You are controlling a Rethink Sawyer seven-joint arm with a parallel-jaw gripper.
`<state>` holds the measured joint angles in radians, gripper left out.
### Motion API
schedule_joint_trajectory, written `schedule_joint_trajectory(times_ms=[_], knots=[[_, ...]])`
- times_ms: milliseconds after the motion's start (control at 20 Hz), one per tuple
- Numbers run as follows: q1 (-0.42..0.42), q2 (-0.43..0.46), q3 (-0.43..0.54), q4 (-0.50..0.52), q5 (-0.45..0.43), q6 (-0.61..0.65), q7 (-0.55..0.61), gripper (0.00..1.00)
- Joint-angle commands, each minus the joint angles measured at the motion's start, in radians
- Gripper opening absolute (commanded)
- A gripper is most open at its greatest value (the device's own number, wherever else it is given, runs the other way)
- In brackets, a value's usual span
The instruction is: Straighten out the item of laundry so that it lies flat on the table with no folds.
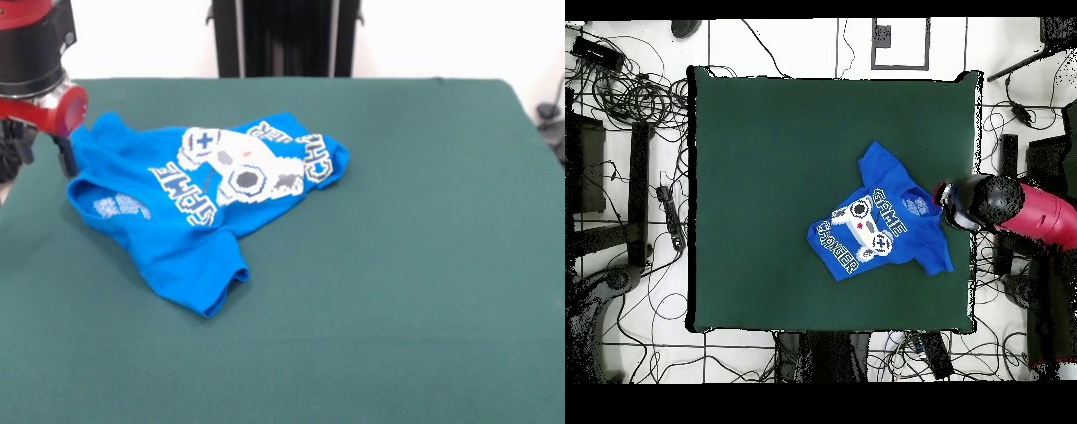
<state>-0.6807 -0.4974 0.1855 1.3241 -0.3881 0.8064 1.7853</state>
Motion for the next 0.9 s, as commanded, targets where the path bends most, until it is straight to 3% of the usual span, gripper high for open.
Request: schedule_joint_trajectory(times_ms=[50,550,900], knots=[[0.041,0.002,0.112,0.126,-0.018,-0.049,-0.104,1.0],[0.076,-0.034,0.092,0.189,0.001,-0.144,0.012,1.0],[0.093,-0.014,0.09,0.18,0.004,-0.186,0.027,1.0]])
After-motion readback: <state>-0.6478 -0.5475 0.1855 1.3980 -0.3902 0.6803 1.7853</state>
